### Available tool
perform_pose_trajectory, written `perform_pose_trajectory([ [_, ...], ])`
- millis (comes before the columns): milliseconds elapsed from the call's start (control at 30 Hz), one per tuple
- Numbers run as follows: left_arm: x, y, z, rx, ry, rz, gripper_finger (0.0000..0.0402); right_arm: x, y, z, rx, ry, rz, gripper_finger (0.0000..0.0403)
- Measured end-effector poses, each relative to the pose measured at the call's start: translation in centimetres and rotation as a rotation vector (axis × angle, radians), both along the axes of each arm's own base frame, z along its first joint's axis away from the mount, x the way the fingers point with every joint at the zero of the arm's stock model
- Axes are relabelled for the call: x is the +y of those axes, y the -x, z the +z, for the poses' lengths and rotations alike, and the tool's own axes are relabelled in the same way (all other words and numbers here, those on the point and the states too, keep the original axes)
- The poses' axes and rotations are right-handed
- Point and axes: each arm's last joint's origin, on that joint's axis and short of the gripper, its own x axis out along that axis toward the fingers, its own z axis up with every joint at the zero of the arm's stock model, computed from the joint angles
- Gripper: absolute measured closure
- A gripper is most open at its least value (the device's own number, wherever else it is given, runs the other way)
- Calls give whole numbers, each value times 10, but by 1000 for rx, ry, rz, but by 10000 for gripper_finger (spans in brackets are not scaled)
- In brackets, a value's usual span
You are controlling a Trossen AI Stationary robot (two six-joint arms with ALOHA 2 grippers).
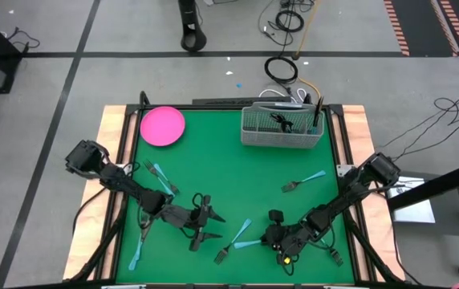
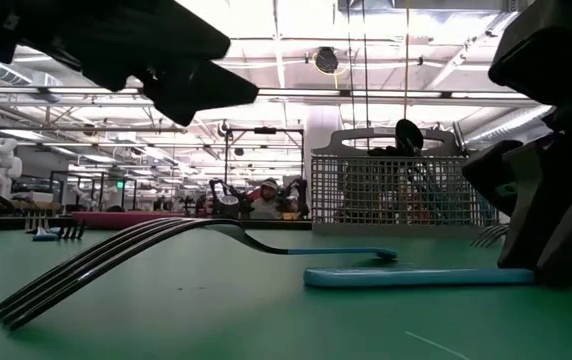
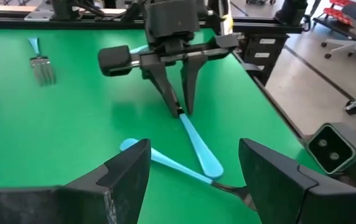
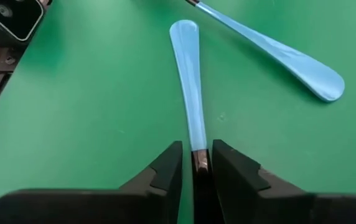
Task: Sort silverware
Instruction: Put the right black knife into the cutlery rack with the other black knives
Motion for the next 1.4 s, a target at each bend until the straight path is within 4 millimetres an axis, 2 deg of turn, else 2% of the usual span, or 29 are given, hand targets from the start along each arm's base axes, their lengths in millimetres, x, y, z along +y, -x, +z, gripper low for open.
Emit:
perform_pose_trajectory([
  [200, 2, 0, -2, 15, -12, 15, 155, 5, 4, -9, -7, 64, 0, 364],
  [367, 6, -2, -2, 14, -16, 27, 155, 8, 8, -7, -28, 89, 3, 396],
  [767, 11, -6, 0, 5, 13, 16, 155, 7, 11, 17, -69, 74, 52, 401],
  [1033, 8, -12, 10, -25, 30, 11, 155, 6, 11, 36, -141, 75, 46, 401],
  [1233, 7, -15, 12, -25, 5, -4, 155, 5, 13, 34, -88, -1, -19, 394],
  [1400, 7, -15, 12, -24, 5, -5, 155, 4, 14, 32, -43, -49, -35, 361],
])
